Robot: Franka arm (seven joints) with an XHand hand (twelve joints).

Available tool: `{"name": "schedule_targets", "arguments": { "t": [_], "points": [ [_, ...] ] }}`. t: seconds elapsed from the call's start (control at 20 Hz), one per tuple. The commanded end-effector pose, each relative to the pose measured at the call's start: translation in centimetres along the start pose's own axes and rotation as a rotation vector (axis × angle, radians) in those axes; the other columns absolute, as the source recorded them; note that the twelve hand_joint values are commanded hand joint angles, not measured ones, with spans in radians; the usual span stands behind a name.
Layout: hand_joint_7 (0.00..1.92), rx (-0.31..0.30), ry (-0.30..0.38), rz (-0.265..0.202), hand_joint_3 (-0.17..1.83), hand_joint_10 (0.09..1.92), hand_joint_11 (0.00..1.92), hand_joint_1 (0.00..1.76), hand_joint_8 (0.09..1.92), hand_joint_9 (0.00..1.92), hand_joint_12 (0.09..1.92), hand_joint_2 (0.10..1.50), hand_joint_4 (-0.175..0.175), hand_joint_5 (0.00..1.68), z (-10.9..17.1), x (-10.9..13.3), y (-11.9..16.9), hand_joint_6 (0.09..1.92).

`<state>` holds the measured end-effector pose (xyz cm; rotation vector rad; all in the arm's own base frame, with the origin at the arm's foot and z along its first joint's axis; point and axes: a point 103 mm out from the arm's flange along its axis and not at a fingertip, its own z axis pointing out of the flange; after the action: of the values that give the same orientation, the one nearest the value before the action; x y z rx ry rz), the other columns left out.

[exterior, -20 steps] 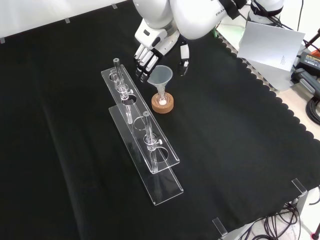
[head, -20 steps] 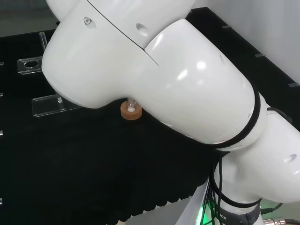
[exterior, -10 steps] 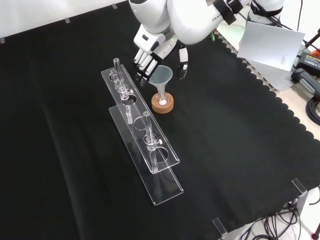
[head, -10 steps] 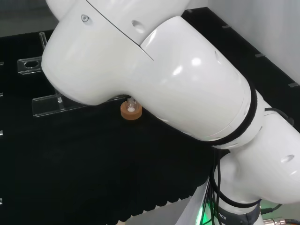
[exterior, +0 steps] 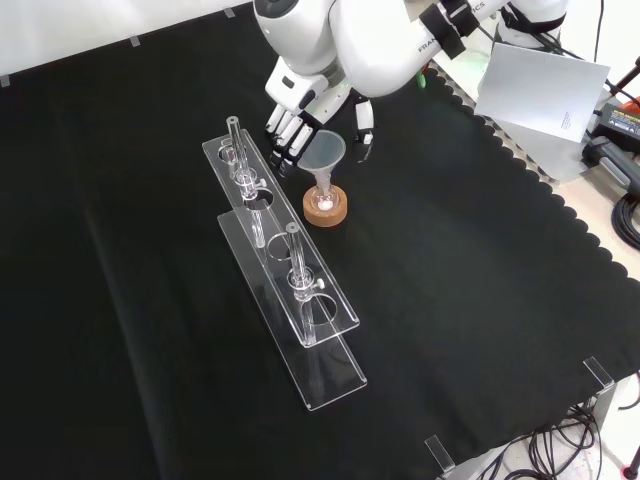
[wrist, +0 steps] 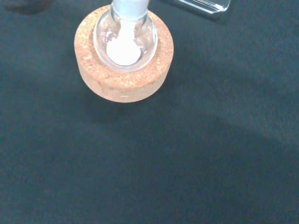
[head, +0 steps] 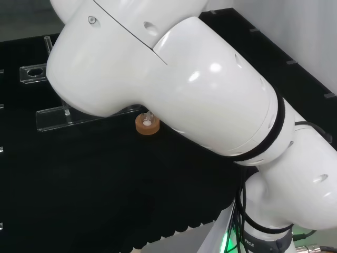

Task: Remove the funnel from the round-bottom flask.

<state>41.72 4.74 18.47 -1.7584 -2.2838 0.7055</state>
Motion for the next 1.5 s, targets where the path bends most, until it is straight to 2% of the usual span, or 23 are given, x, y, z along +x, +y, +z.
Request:
{"name": "schedule_targets", "arguments": {
  "t": [0.05,0.2,0.3,0.35,0.4,0.5,0.6,0.7,0.8,1.05,1.3,1.5],
  "points": [
    [0.11,-0.027,-0.014,0.006,0.36,0.68,0.29,0.67,0.71,0.5,1.49,0.67,-0.035,0.2,0.4,-0.2,0.3,0.09],
    [0.2,-0.057,-0.031,0.021,0.38,0.64,0.32,0.69,0.73,0.59,1.46,0.67,-0.045,0.22,0.2,-0.2,0.2,0.09],
    [0.27,-0.1,-0.051,0.041,0.4,0.61,0.37,0.72,0.73,0.66,1.43,0.68,-0.053,0.26,0.0,-0.1,0.1,0.09],
    [0.32,-0.162,-0.079,0.065,0.41,0.6,0.4,0.74,0.73,0.72,1.41,0.69,-0.057,0.29,-0.1,0.0,-0.1,0.09],
    [0.4,-0.205,-0.099,0.083,0.44,0.57,0.46,0.76,0.72,0.79,1.38,0.7,-0.06,0.36,-0.2,0.0,-0.4,0.09],
    [0.58,-0.243,-0.12,0.103,0.49,0.51,0.56,0.79,0.7,0.93,1.32,0.72,-0.053,0.54,-0.6,0.1,-0.8,0.12],
    [0.73,-0.253,-0.132,0.107,0.53,0.44,0.63,0.82,0.67,1.06,1.28,0.74,-0.031,0.73,-0.9,0.2,-1.0,0.34],
    [0.82,-0.26,-0.144,0.1,0.56,0.4,0.68,0.83,0.67,1.14,1.24,0.74,-0.013,0.81,-1.2,0.3,-1.2,0.54],
    [0.86,-0.259,-0.148,0.095,0.57,0.39,0.7,0.83,0.67,1.17,1.23,0.75,0.0,0.86,-1.5,0.3,-1.3,0.63],
    [0.89,-0.224,-0.146,0.082,0.58,0.38,0.72,0.84,0.68,1.19,1.22,0.75,0.01,0.9,-3.0,-0.2,-2.2,0.7],
    [0.89,-0.234,-0.159,0.086,0.59,0.37,0.71,0.83,0.68,1.19,1.22,0.75,0.008,0.89,-4.4,-0.3,-3.3,0.72],
    [0.88,-0.232,-0.183,0.071,0.59,0.37,0.71,0.83,0.68,1.18,1.22,0.75,0.006,0.89,-5.7,0.1,-4.0,0.73]
  ]
}}
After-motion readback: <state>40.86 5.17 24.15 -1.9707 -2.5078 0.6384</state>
